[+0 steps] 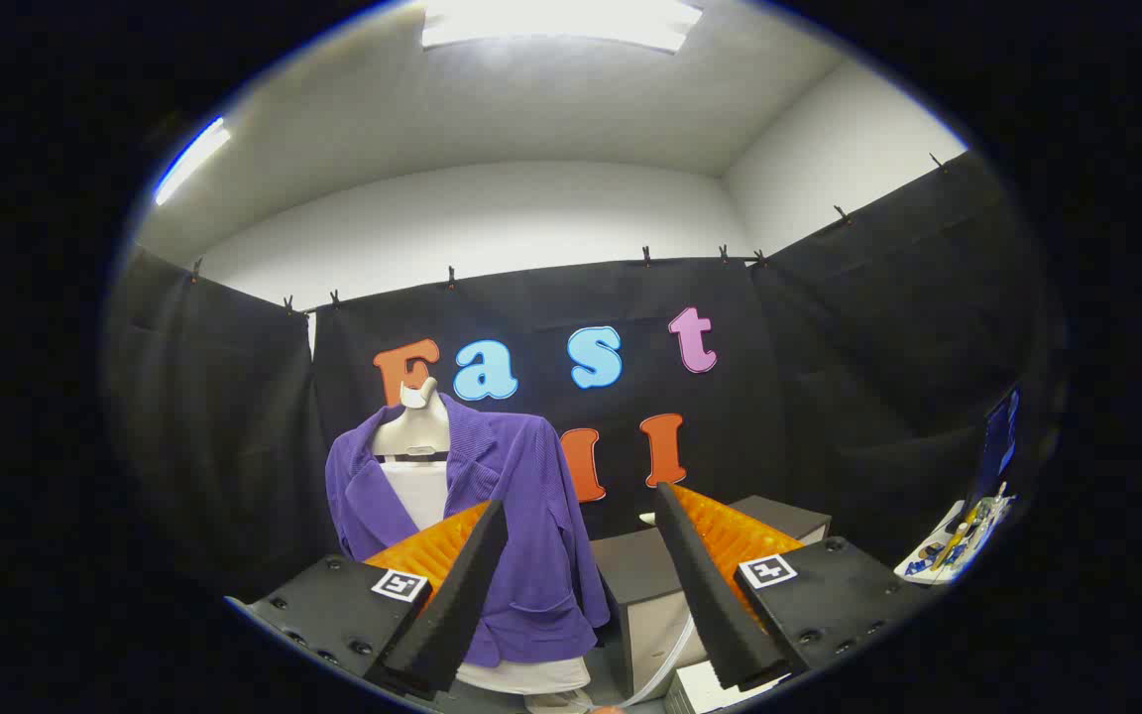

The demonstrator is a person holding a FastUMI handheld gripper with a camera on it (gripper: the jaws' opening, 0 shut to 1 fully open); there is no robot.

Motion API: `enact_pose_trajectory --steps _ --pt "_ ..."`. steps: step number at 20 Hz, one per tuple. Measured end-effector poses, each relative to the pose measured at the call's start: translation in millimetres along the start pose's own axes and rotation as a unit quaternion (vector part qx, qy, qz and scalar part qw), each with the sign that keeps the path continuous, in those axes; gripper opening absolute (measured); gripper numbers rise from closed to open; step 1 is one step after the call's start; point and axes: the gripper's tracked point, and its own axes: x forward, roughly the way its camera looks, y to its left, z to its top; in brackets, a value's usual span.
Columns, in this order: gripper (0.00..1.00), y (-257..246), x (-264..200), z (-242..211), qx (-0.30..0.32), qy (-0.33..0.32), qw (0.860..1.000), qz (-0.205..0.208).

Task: Iron the clothes twice with a garment steamer, once on the left side and once on the right side.

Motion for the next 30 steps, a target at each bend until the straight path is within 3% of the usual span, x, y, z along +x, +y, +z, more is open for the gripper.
enact_pose_trajectory --steps 23,30 --pt "0.98 -29 -4 -21 0.0 0.026 0.999 -0.027" --pt "0.99 -61 33 -54 -0.015 0.052 0.997 -0.054"
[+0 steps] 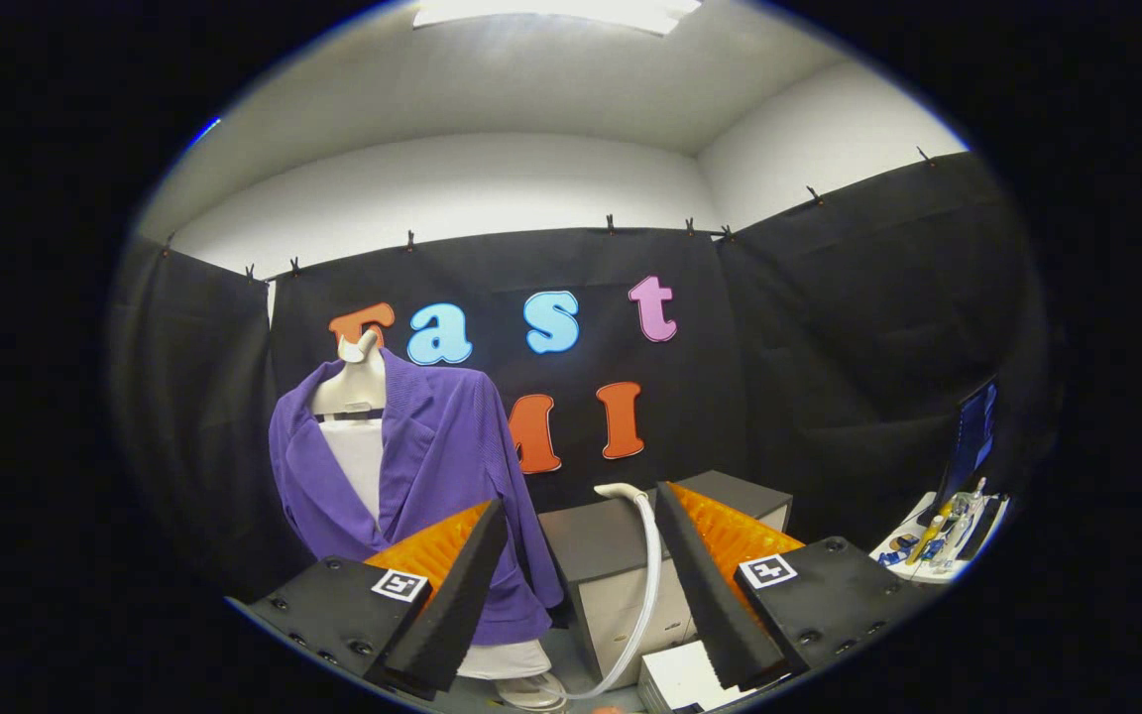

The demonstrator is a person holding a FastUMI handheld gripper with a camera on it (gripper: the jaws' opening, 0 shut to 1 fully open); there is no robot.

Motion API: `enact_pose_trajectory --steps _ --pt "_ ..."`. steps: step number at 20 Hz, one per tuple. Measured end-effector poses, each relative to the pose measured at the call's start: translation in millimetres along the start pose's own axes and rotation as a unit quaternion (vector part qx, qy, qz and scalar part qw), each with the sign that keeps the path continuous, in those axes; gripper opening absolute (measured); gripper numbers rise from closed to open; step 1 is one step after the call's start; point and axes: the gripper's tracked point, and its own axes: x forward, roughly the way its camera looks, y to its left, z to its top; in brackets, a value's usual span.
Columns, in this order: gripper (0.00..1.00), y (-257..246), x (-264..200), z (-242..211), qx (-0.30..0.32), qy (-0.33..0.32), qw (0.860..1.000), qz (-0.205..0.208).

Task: Iron the clothes twice with a garment steamer, once on the left side and once on the right side.

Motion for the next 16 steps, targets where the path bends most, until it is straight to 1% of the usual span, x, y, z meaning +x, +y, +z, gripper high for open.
enact_pose_trajectory --steps 6,12,16 --pt "0.99 -22 83 -28 -0.013 0.036 0.999 -0.001" --pt "0.99 -42 195 -54 -0.016 0.074 0.997 0.011" --pt "0.99 -50 263 -86 -0.031 0.114 0.993 0.024"
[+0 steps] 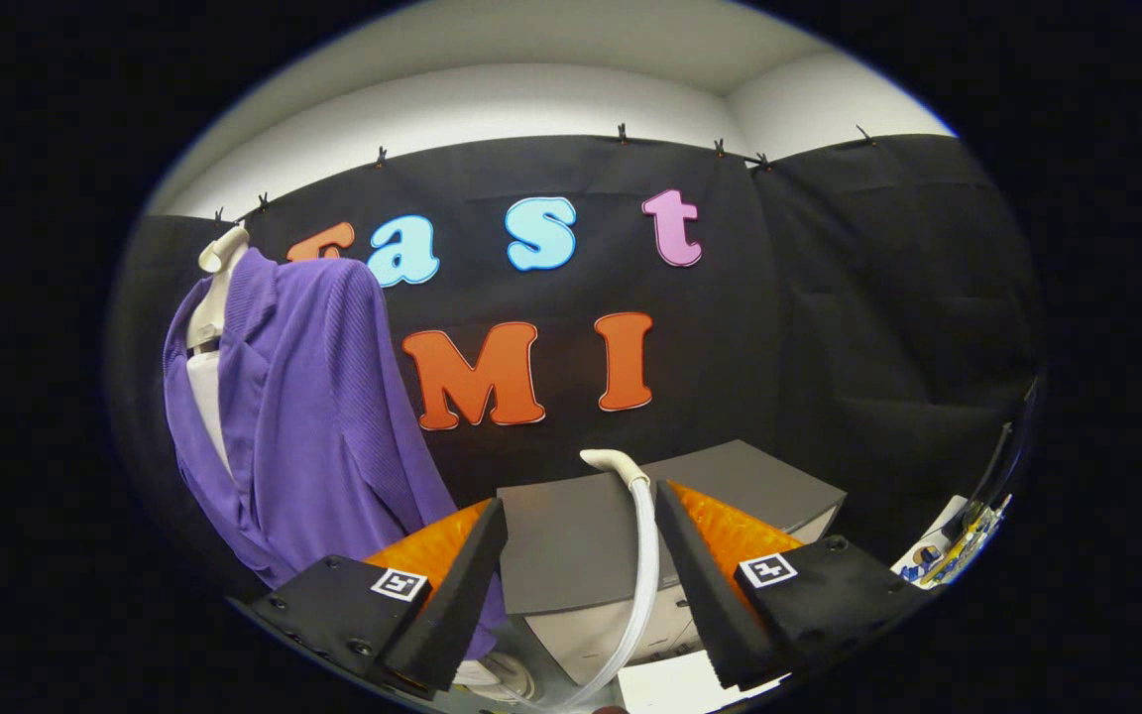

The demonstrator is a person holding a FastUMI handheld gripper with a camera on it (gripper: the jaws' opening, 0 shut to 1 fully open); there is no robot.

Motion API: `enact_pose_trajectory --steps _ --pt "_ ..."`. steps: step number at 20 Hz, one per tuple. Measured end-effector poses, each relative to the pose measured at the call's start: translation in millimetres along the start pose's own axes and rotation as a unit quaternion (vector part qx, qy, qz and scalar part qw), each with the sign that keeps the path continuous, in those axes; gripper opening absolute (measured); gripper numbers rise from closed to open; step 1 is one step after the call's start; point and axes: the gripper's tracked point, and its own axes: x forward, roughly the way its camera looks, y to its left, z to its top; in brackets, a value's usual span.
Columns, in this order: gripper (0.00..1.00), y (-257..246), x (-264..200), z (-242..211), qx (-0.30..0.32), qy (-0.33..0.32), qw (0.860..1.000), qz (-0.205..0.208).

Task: Iron the clothes twice with a garment steamer, once on the left side and once on the right side.

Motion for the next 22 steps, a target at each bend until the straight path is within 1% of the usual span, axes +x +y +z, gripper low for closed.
enact_pose_trajectory --steps 4,8,16,19,22 --pt "0.99 -11 67 -22 0.001 0.047 0.999 0.008" --pt "0.99 -37 130 -43 -0.013 0.087 0.996 -0.012" --pt "0.99 -81 254 -67 -0.02 0.161 0.986 -0.027" --pt "0.99 -93 295 -73 -0.017 0.183 0.983 -0.028" --pt "0.99 -107 327 -85 -0.022 0.211 0.977 -0.038"
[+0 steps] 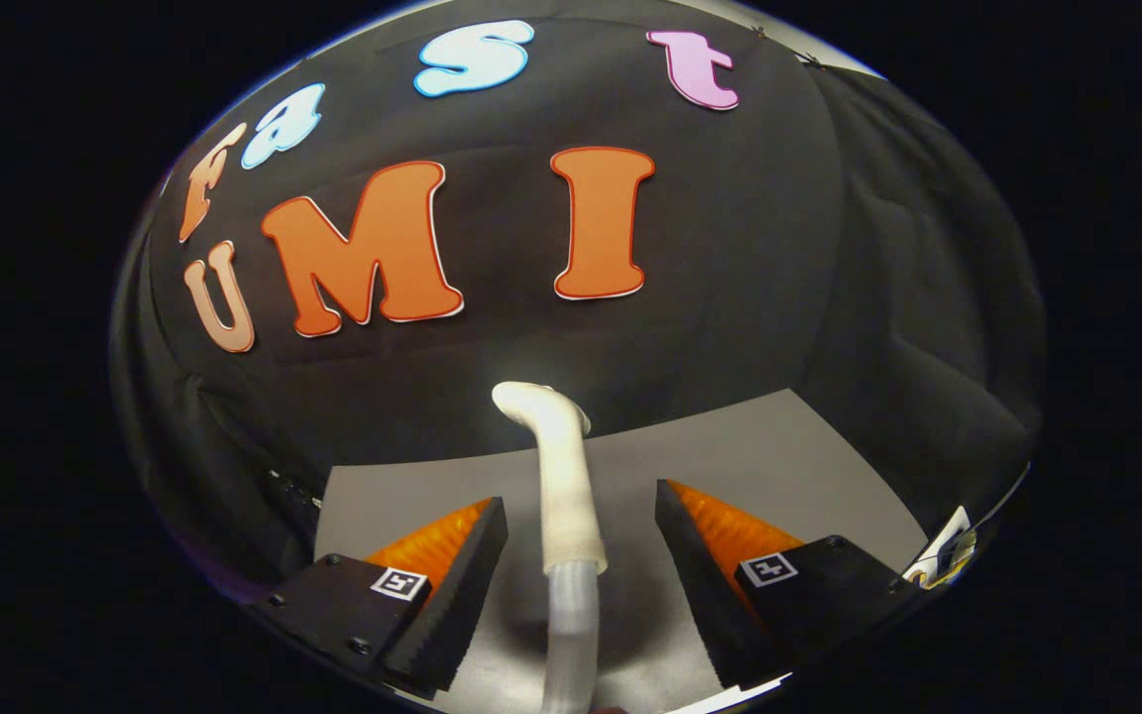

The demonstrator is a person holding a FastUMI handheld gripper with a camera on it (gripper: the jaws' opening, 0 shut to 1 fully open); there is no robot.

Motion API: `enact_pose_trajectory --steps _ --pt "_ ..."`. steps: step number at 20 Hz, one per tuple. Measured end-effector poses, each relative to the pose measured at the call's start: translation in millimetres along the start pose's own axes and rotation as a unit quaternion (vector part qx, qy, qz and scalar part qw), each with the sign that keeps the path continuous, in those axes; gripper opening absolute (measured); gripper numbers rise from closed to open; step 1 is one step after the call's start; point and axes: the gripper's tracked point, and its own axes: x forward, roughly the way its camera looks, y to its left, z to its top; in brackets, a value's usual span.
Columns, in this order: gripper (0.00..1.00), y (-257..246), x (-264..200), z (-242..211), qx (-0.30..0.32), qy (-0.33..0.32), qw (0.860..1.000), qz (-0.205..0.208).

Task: Iron the clothes twice with a garment steamer, once on the left side and once on the right side.

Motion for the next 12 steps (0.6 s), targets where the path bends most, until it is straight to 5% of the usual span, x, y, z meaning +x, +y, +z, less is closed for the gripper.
enact_pose_trajectory --steps 6,11,12 --pt "0.99 3 33 -24 0.015 0.071 0.997 0.015" --pt "0.49 15 30 -42 0.026 0.104 0.993 0.037" --pt "0.47 15 24 -40 0.041 0.094 0.994 0.033"
